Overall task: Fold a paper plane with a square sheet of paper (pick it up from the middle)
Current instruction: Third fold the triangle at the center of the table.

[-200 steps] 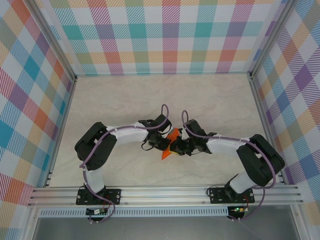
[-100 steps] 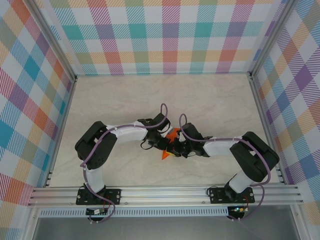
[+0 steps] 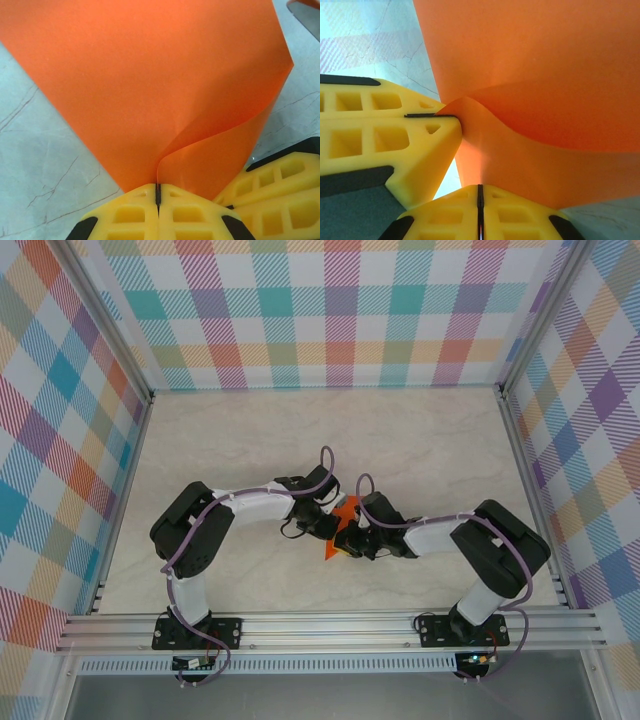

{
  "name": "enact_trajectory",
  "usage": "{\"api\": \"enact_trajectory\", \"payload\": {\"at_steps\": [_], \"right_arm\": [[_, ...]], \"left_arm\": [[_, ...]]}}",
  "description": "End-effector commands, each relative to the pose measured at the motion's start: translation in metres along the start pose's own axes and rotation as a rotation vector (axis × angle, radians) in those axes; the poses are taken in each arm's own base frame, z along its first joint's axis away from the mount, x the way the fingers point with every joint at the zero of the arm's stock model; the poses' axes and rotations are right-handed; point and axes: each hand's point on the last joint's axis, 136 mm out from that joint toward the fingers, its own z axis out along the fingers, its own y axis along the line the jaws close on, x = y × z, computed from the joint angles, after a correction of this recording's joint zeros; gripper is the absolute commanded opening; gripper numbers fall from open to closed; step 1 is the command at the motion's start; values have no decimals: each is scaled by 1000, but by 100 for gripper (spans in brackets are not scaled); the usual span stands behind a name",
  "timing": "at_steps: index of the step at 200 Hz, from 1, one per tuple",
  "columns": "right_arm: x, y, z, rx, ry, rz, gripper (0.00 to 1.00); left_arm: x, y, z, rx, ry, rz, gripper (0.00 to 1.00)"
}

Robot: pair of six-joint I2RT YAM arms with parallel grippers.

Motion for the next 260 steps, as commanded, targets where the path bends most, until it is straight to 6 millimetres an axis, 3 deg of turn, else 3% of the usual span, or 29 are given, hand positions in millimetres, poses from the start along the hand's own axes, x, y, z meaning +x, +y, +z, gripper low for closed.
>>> {"api": "enact_trajectory", "payload": {"at_steps": [1,14,56,97,117,143,167,215,260], "right_arm": [[3,0,-8,16,-31,-12,10],[2,3,-13,10,-51,-21,11],[-6,-14,-28,99,-132,-3,11],[-48,-25,-55,134,-231,72,13],[-68,-21,-60,70,-233,90,13],[-83,0,-56,42,-176,26,12],[-95,5,-51,57,-153,17,12],[-101,-18,-27,153,-62,56,10],[-95,-37,-21,223,-12,33,9]], "left_arm": [[12,11,16,-25,52,-13,0],[9,10,15,-22,50,-12,0],[2,4,7,-9,42,9,0],[1,2,7,-2,41,9,0],[1,2,7,-2,43,6,0],[0,2,6,-3,41,5,0],[-1,2,6,-1,38,4,0],[-5,1,3,-1,29,6,0],[-12,-2,-3,-3,15,22,0]]}}
